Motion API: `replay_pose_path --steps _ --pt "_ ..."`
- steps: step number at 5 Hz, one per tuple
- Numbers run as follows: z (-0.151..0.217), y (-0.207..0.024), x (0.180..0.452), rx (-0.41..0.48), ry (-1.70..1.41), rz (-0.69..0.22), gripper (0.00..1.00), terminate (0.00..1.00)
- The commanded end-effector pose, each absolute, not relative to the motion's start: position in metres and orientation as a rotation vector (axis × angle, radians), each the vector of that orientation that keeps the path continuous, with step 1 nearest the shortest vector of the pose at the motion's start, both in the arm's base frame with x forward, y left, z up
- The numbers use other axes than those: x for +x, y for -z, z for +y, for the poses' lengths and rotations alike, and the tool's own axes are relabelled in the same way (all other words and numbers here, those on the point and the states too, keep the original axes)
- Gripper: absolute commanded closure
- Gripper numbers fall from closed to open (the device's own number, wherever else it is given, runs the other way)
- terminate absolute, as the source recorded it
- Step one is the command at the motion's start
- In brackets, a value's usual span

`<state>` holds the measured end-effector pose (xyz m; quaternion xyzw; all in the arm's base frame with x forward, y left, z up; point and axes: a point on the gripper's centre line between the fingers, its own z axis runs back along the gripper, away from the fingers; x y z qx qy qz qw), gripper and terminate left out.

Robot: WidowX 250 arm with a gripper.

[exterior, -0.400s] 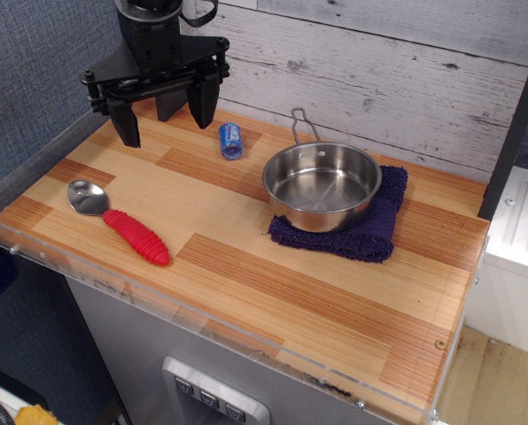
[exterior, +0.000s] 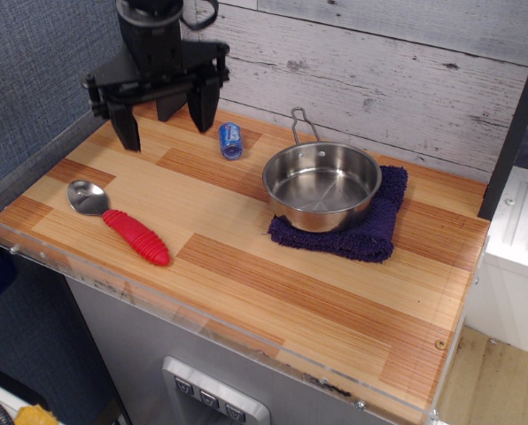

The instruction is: Move blue can to lower right corner

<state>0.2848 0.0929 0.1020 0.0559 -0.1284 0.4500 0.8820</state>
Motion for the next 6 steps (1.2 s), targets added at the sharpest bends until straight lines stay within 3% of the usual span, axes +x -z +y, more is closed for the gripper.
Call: replay_pose_path --steps 1,3,6 --pt "0.108 -0.105 0.329 0.129 -0.843 -0.363 0.00 0.00" --pt "0.113 -0.082 0.360 0.099 -0.815 -0.402 0.00 0.00" --pt "0.119 -0.045 0.394 0.120 -0.785 -0.378 0.00 0.00"
